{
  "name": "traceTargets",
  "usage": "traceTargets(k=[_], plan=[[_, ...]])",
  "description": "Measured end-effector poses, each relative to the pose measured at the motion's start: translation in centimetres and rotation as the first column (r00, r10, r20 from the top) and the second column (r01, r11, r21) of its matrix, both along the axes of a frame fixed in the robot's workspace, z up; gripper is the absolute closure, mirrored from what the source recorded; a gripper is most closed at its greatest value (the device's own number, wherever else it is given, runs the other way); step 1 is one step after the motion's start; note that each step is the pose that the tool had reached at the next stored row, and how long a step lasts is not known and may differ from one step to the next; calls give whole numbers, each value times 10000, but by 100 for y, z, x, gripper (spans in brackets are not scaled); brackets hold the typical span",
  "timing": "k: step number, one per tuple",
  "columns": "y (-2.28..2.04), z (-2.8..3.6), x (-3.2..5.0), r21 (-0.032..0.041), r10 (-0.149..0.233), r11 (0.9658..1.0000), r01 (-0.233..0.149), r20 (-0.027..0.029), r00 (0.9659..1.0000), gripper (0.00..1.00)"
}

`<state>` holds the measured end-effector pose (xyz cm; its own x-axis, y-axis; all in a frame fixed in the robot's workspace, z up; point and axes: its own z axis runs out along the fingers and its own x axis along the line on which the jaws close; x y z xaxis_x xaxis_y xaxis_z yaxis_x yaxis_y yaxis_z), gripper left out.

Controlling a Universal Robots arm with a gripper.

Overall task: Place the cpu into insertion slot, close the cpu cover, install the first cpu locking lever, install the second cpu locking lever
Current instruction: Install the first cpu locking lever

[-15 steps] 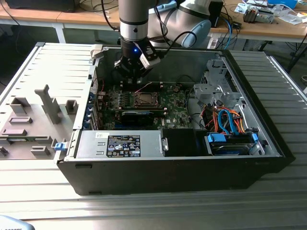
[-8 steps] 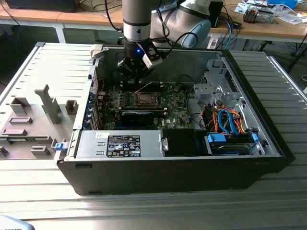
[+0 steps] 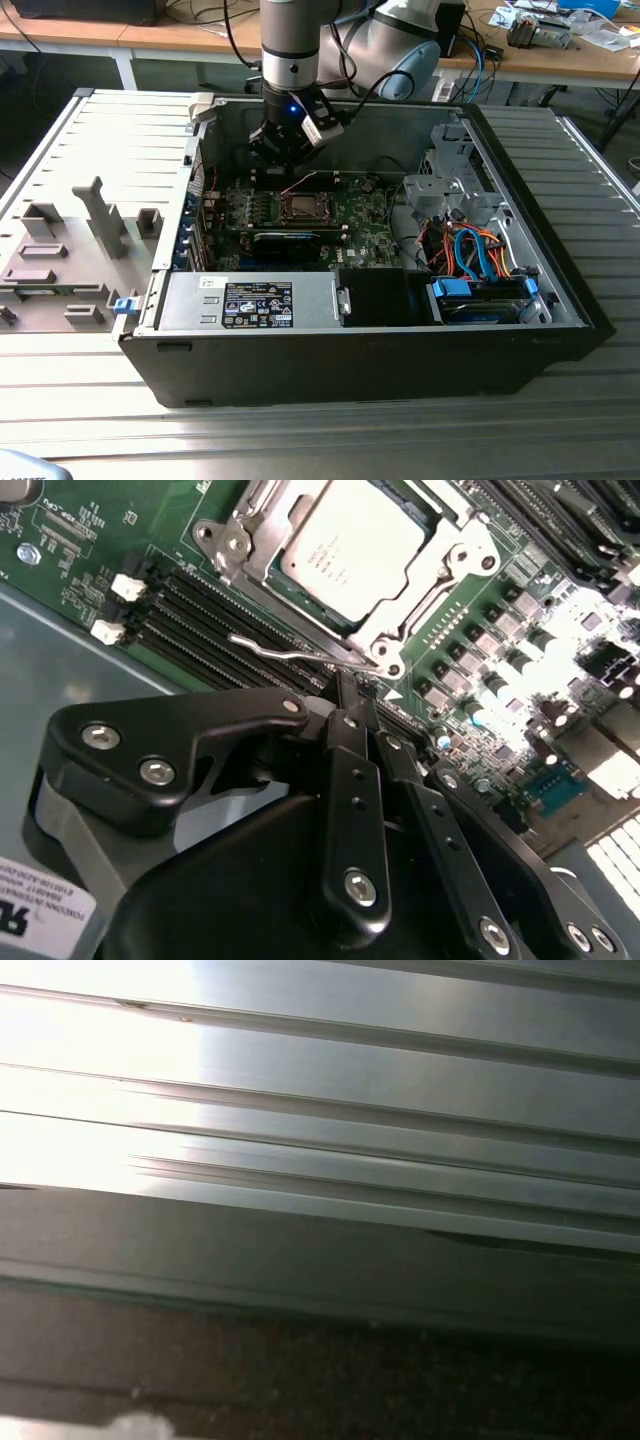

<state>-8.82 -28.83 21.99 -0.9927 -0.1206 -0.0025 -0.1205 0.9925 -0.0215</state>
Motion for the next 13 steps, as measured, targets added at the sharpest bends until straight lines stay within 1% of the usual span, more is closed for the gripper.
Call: traceTargets(k=[2,5,13], plan=[[0,-12,12,-1,0,10000,0,1,10000,89],[0,-45,53,-1,0,10000,0,0,10000,89],[0,-107,142,-2,0,10000,0,-1,10000,89]])
